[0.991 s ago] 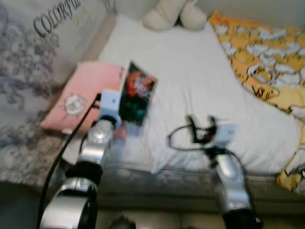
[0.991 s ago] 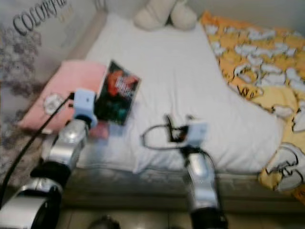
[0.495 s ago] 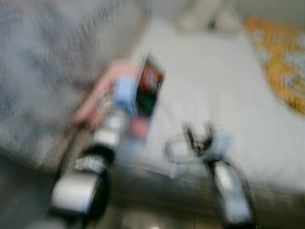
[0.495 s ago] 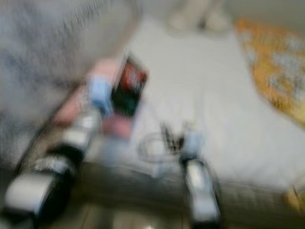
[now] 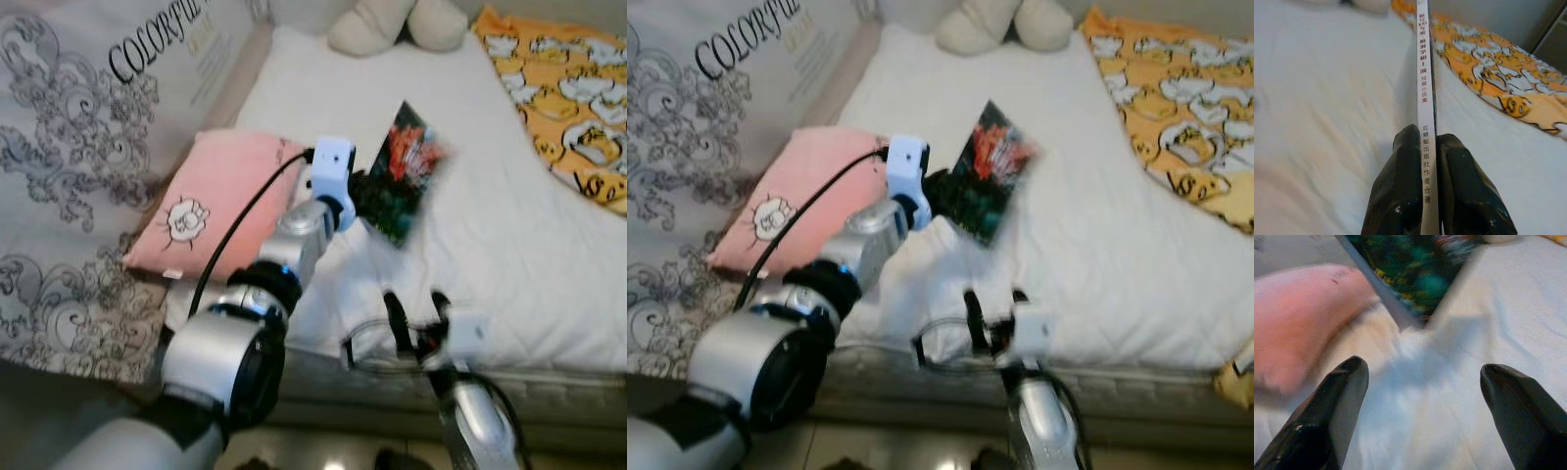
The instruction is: Clean up the room
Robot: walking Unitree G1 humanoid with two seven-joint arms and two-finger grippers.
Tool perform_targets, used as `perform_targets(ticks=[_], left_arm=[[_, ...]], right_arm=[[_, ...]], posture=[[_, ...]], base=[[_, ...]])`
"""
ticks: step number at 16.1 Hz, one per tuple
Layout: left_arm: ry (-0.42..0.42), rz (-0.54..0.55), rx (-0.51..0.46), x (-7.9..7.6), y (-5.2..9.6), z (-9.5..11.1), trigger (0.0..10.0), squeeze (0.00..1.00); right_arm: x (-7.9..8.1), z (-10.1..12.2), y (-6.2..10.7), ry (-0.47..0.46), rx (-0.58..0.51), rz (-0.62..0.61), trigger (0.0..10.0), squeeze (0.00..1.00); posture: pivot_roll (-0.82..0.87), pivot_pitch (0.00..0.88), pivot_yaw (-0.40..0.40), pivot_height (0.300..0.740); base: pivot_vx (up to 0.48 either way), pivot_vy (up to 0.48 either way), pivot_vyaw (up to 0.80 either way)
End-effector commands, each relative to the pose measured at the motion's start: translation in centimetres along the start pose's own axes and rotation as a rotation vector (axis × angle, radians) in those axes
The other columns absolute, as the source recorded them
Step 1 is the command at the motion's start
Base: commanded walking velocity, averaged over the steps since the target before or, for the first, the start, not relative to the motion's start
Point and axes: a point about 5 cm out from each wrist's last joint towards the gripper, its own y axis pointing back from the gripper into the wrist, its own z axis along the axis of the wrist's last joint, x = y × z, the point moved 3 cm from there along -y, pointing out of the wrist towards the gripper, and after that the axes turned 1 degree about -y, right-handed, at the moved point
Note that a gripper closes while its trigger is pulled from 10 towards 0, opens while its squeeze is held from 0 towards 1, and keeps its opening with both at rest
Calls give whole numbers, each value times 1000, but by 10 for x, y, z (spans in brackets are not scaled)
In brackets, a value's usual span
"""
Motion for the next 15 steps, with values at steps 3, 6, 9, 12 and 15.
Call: perform_targets(ticks=[3,6,9,12,15], left_arm=[[286,59,66,-26,-6,-26,10000,0],[377,277,95,10,9,-54,10000,0],[243,463,-20,75,25,-12,10000,0],[156,565,-57,114,43,7,10000,0],[11,606,-27,127,50,10,10000,0]], right_arm=[[-2,11,50,13,47,-27,10000,0],[14,5,97,1,165,-19,10000,0],[20,12,105,-20,200,-19,10000,0],[20,8,105,-19,228,0,10000,0],[19,5,95,-16,236,19,10000,0]], posture=[[-309,247,38,740],[-388,313,-24,740],[-358,313,-40,740],[-314,297,-41,740],[-278,280,-52,740]], base=[[0,0,0],[0,0,0],[0,0,0],[0,0,0],[0,0,0]])
